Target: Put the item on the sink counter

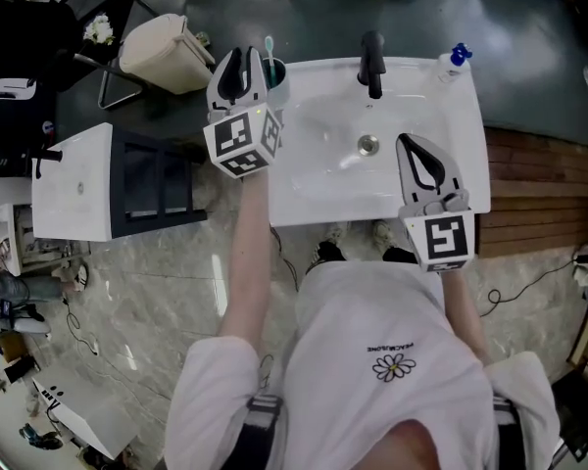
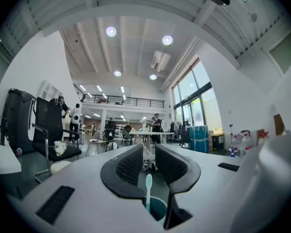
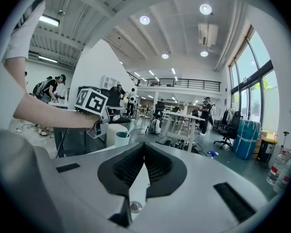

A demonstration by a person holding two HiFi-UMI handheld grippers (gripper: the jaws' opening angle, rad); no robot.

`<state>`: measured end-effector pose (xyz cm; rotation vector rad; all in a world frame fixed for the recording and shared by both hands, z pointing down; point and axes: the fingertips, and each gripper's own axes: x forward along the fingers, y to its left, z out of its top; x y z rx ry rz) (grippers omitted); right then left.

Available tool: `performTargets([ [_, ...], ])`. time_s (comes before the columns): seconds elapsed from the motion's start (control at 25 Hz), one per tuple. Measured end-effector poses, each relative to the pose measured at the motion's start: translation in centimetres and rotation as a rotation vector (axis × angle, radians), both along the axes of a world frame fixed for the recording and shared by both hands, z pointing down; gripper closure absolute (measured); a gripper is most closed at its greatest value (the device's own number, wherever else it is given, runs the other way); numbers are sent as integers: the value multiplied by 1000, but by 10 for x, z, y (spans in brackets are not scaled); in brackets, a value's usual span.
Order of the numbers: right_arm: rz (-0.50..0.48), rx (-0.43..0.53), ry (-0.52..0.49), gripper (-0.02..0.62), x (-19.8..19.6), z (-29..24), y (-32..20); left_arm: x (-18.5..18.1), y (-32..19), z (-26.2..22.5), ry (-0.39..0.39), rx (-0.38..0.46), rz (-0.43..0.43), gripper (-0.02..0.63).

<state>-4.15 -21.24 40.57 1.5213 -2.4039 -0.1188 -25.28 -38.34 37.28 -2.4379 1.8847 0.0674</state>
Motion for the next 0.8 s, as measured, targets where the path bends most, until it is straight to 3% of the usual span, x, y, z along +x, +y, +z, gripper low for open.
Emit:
performTargets([
  [0.2,-44,114,16,583,-3,-34,-13,17,15,-68,-14,114,23,553],
  [0.44,-34,207,-98,583,0,-78,-21,50,62,-142,44,206,86,588],
  [0.68,18,291,-170,583,10,-103,-17,98,111,-143,-55,290,127,591],
  [0.8,35,300,-169,583,17,-102,-16,106,126,-132,-49,286,107,591],
])
